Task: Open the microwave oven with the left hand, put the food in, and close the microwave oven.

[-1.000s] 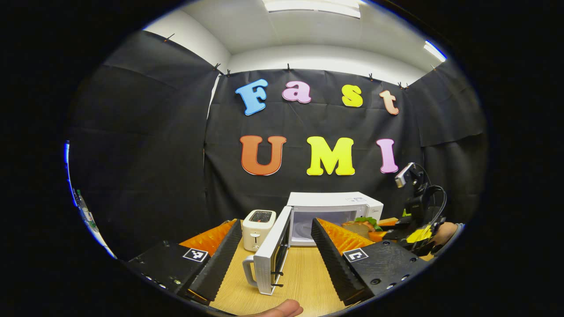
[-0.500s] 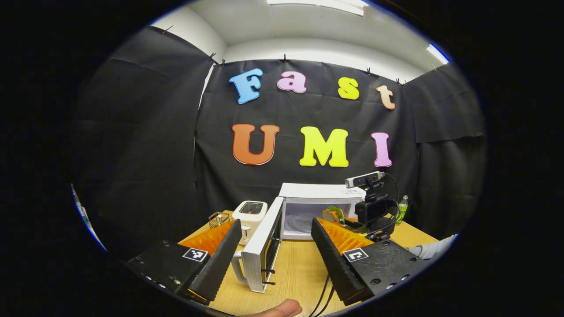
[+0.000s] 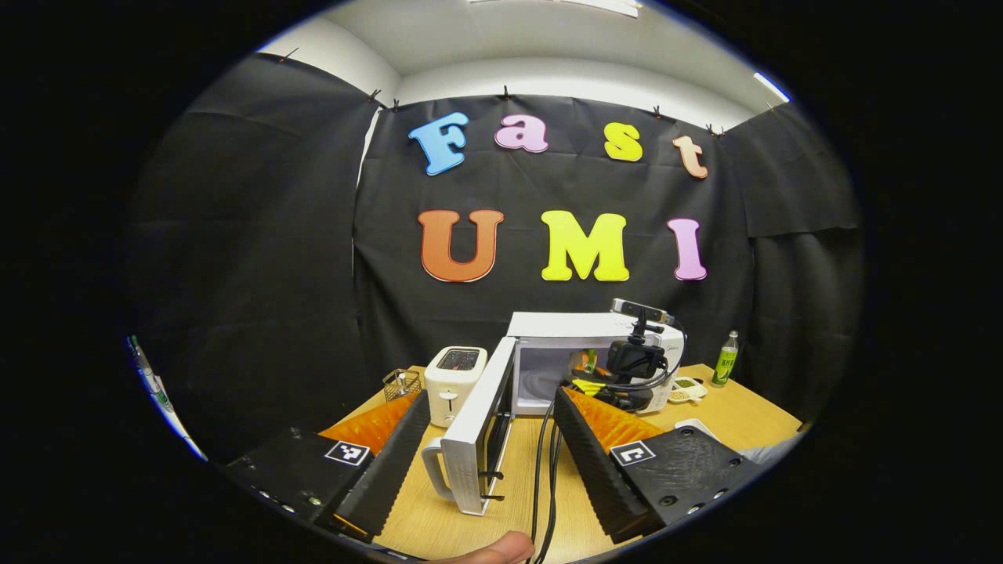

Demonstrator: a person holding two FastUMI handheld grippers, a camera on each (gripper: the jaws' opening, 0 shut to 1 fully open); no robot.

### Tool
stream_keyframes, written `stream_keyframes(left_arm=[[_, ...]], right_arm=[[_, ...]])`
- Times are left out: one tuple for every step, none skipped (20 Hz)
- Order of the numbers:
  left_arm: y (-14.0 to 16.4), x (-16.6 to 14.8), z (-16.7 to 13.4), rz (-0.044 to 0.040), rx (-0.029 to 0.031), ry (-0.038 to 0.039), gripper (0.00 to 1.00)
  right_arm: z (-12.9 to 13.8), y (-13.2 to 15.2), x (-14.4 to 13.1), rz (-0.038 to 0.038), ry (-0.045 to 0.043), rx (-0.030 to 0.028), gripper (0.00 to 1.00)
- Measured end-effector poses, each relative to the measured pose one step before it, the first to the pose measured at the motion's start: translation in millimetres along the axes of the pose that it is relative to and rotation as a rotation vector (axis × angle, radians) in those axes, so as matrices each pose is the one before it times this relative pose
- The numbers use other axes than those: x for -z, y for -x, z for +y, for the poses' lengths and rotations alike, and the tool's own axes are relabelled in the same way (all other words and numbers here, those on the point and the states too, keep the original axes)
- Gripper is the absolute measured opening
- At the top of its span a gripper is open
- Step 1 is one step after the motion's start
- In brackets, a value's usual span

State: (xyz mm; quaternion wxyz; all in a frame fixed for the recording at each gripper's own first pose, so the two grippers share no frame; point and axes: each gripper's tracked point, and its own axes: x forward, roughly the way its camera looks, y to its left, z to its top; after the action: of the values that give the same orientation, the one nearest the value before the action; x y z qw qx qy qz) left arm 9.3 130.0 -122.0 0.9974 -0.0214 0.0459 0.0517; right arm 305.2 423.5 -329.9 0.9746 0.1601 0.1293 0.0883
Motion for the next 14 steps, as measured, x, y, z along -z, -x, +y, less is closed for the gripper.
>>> stream_keyframes(left_arm=[[-2.15,0.96,4.89,0.00492,-0.00677,0.00057,0.95],[-0.41,0.47,1.91,0.00239,-0.00539,0.00093,0.95],[-1.5,1.73,0.28,0.00303,-0.00446,0.00027,0.95],[-1.14,0.0,-0.14,0.00192,-0.00313,-0.00012,0.95],[-0.3,-1.08,-0.12,-0.00142,-0.00272,0.00031,0.95],[0.03,-0.61,-0.02,-0.00142,-0.00095,0.00173,0.95],[-0.5,0.66,-0.21,-0.00326,0.00328,-0.00033,0.95],[-0.38,0.03,0.36,-0.00172,0.00215,-0.00275,0.95],[0.51,-0.1,-0.81,-0.00365,0.00027,-0.00343,0.95],[-0.83,0.01,-0.81,-0.00066,0.00266,-0.00194,0.95],[-1.0,1.13,-2.22,0.00226,0.00473,-0.00038,0.95],[-1.4,0.37,-0.66,0.00147,0.00232,0.00063,0.95],[-0.88,0.14,0.92,-0.00038,0.0002,-0.00155,0.95],[-0.75,0.07,0.95,-0.00269,-0.0009,-0.00281,0.95]], right_arm=[[2.88,-7.53,3.6,0.01889,-0.10359,0.00221,0.32],[0.29,-7.92,2.88,0.01574,-0.09711,0.01108,0.32],[-0.13,-6.76,4.72,0.01608,-0.07603,0.01214,0.32],[-1.89,-3.44,1.83,0.00087,-0.05376,0.01044,0.32],[-1.19,-2.03,-2.76,-0.01804,-0.03503,0.01297,0.32],[-3.18,-3.94,-1.05,-0.00936,-0.02565,0.0149,0.32],[-3.03,-4.86,-0.2,-0.00522,-0.02445,0.00536,0.32],[-2.97,-3.84,0.94,0.00039,-0.00005,-0.00086,0.32],[-3.81,-1.54,1.51,-0.00794,0.01899,0.00739,0.33],[-3.62,-2.26,-0.5,-0.02024,0.03448,0.01646,0.33],[-3.95,-3.88,0.1,-0.01214,0.04198,0.0152,0.34],[-1.48,-2.21,-0.39,-0.01424,0.02495,-0.0038,0.36],[-0.39,-0.67,0.22,-0.01298,0.02744,-0.00255,0.29],[-3.65,-1.69,-0.42,-0.01778,0.04307,0.01437,0.37]])
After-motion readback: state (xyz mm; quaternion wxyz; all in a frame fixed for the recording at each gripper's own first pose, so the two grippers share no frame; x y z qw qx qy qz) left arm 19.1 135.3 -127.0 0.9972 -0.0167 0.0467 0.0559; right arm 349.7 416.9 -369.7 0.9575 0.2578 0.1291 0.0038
